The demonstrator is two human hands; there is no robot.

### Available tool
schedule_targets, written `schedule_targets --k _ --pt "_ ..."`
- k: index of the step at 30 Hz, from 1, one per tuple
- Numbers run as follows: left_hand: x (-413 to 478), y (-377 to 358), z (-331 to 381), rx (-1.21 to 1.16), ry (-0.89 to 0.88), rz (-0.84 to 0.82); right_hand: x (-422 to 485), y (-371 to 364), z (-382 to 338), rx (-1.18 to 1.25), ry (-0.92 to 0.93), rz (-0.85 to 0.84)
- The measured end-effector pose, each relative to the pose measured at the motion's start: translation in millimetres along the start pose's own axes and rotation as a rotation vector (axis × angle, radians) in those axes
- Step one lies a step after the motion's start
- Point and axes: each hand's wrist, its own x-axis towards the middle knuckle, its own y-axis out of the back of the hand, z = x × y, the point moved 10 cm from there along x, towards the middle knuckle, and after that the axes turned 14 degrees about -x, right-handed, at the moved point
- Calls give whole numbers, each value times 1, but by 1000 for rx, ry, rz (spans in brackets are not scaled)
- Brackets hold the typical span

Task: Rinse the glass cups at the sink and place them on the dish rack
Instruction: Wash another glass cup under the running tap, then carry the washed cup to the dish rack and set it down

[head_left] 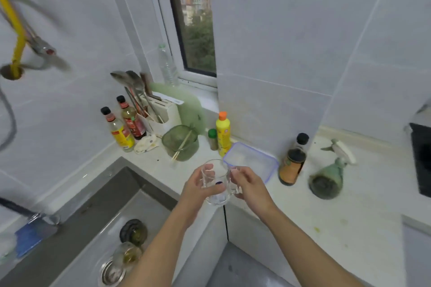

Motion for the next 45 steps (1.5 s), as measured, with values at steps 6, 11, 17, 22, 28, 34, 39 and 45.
schedule_targets --k 6,11,17,22,28,34,39,45 --pt "31 -113 -20 100 92 -269 -17 103 28 91 -46 186" --pt "37 -217 -40 116 164 -521 -51 185 43 123 -62 414" --pt "8 -345 -79 159 243 -828 -122 275 80 215 -125 718" --pt "-45 -436 -118 267 289 -1045 -197 338 120 232 -143 963" --pt "-121 -550 -175 367 306 -1182 -301 412 172 114 -176 1170" --pt "-215 -671 -234 364 293 -1230 -398 504 223 7 -247 1231" --pt "-287 -754 -273 358 296 -1256 -473 581 269 -33 -303 1265" --pt "-335 -834 -310 369 259 -1204 -513 648 313 -51 -320 1291"
